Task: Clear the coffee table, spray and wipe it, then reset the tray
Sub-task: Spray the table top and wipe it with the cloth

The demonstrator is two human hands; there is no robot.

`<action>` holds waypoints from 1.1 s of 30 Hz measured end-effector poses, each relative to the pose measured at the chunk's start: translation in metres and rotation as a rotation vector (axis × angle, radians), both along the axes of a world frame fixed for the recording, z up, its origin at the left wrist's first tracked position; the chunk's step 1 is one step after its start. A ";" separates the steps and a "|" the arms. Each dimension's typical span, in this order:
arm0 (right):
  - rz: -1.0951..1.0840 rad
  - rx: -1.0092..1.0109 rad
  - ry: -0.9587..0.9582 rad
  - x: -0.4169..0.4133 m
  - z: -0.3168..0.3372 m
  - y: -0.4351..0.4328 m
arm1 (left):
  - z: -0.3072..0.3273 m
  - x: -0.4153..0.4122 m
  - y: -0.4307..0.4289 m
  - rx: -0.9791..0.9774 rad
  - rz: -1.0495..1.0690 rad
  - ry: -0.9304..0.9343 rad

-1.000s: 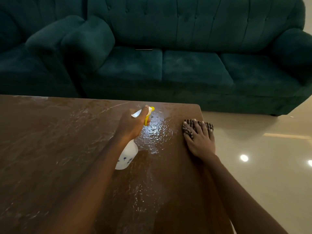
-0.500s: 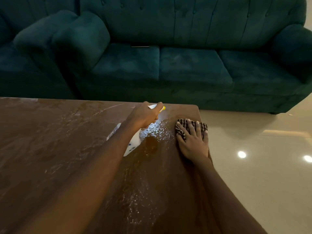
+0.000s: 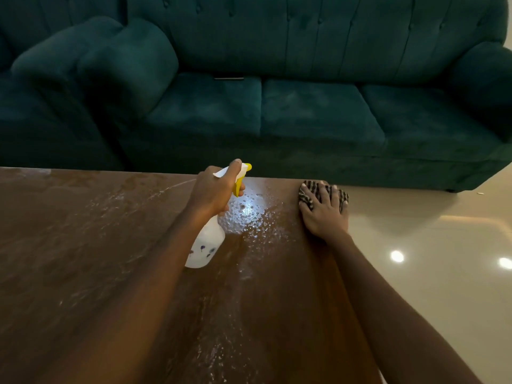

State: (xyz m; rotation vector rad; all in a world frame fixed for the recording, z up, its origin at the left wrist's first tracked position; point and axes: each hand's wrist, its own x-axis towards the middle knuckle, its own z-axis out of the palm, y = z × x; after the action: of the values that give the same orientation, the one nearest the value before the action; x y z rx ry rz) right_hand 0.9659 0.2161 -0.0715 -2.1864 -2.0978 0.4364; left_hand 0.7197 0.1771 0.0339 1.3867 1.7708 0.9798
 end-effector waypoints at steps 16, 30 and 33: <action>0.390 0.068 -0.101 -0.030 -0.006 -0.069 | 0.003 -0.016 -0.014 0.064 0.160 -0.165; 0.333 0.014 -0.008 -0.069 0.003 0.025 | 0.000 -0.019 -0.009 0.035 0.152 -0.075; 0.367 0.024 -0.016 -0.066 0.001 0.025 | 0.000 -0.031 -0.010 -0.084 0.124 0.043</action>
State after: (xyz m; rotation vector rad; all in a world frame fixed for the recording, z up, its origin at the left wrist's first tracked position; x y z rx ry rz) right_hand 0.9003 0.2406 -0.0709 -1.7944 -2.5045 0.4147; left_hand 0.6889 0.1675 0.0334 1.2673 1.9273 0.9350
